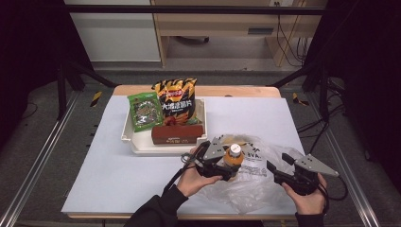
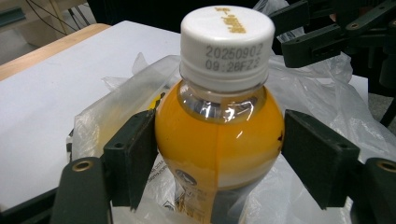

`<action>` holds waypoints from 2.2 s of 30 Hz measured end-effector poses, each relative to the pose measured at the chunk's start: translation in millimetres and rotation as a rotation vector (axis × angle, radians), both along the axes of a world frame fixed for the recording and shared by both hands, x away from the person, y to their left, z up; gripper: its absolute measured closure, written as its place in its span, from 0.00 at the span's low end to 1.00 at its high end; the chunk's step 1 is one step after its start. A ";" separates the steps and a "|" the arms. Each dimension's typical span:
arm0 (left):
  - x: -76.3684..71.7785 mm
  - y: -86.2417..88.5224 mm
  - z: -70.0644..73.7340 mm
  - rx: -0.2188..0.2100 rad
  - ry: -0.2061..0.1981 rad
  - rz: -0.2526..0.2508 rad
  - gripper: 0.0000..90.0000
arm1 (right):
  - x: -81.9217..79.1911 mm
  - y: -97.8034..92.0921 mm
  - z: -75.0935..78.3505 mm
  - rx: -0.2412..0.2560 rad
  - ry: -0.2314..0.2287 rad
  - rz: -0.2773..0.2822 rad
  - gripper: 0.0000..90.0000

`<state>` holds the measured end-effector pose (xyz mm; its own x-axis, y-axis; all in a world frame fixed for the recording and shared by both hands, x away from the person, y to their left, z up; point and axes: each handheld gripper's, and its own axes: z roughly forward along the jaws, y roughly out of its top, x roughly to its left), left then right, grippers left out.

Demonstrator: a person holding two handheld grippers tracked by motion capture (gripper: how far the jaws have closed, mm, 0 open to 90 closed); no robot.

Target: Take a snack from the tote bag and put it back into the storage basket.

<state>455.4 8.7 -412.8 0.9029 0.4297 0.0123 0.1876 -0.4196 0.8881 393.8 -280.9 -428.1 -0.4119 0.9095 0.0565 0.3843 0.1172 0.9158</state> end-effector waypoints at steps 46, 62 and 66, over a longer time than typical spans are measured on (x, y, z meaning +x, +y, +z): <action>-27.9 54.1 104.2 -0.079 -0.079 0.004 0.33 | -2.3 -1.7 5.2 0.010 -0.019 -0.006 0.35; -18.2 126.5 115.7 -0.103 -0.090 0.157 0.33 | -2.8 2.5 7.0 0.009 -0.020 -0.005 0.30; -14.1 145.3 113.2 -0.103 -0.085 0.215 0.33 | -2.4 2.5 6.5 0.006 -0.020 -0.004 0.31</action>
